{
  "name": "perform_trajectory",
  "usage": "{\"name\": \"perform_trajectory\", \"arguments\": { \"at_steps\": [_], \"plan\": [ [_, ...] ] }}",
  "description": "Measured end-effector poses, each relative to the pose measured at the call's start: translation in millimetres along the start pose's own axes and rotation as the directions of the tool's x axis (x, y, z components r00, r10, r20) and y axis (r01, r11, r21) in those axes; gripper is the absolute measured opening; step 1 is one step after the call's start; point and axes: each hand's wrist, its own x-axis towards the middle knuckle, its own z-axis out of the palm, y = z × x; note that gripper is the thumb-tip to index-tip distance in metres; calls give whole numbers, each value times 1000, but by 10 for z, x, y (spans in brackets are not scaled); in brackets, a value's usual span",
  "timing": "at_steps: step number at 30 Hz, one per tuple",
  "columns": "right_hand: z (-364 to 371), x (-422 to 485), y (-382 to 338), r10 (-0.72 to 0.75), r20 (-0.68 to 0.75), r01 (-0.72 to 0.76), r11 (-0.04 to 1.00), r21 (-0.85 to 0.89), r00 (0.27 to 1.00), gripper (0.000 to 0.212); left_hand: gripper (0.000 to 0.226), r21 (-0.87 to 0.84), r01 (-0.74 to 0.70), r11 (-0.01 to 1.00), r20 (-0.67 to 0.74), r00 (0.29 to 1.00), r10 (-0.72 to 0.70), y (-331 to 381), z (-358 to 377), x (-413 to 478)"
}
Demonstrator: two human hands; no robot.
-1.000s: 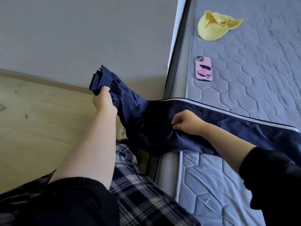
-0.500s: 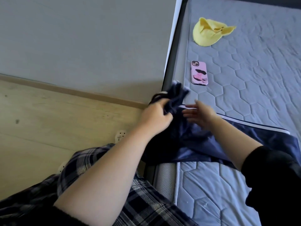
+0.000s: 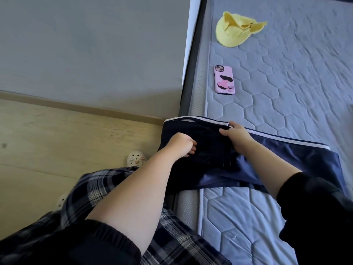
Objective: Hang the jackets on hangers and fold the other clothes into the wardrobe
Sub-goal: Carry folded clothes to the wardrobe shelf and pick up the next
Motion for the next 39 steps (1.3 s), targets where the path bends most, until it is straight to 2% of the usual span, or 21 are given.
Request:
{"name": "perform_trajectory", "arguments": {
  "at_steps": [1,2,3,4,7,8,10,12,18,22,25,32,34,37,39],
  "plan": [
    [3,31,14,-47,-60,27,954,-298,997,36,29,-42,54,998,-5,999,-54,-27,-16,21],
    [30,40,18,-120,-92,43,807,-589,988,51,27,-73,89,993,-10,996,-90,-51,-40,29],
    [88,25,4,-214,-74,85,649,-756,974,59,24,-106,113,988,-22,993,-116,-68,-61,35],
    [159,-1,-22,-316,-37,150,548,-823,948,61,23,-130,136,982,-42,989,-142,-86,-73,64],
    [394,-31,-137,-575,22,297,390,-872,818,54,18,-115,173,978,-147,971,-189,-178,-110,271],
    [460,2,-149,-605,47,308,335,-890,795,52,15,-60,166,984,-222,959,-175,-227,-139,350],
    [562,91,-83,-579,120,305,234,-923,807,51,18,70,173,982,-383,914,-134,-371,-252,465],
    [611,171,86,-525,173,306,177,-935,833,53,30,95,214,972,-426,891,-155,-555,-375,541],
    [633,261,398,-572,141,340,258,-904,808,61,74,-32,357,933,-123,925,-358,-1062,-541,910],
    [653,298,424,-574,133,352,288,-890,808,63,93,-184,486,854,83,874,-479,-1224,-583,999],
    [663,320,432,-571,128,347,295,-890,811,62,76,-274,498,823,169,867,-469,-1157,-645,965],
    [657,335,441,-581,120,353,307,-884,805,57,23,-313,395,863,89,917,-388,-782,-849,663],
    [635,339,422,-576,117,373,349,-860,809,55,11,-318,338,886,49,939,-341,-623,-913,484],
    [538,329,337,-554,127,421,444,-791,823,55,7,-293,203,934,-22,976,-219,-382,-1006,274],
    [424,293,251,-517,124,446,563,-696,847,53,8,-275,80,958,-43,994,-96,-186,-1036,133]
  ]
}}
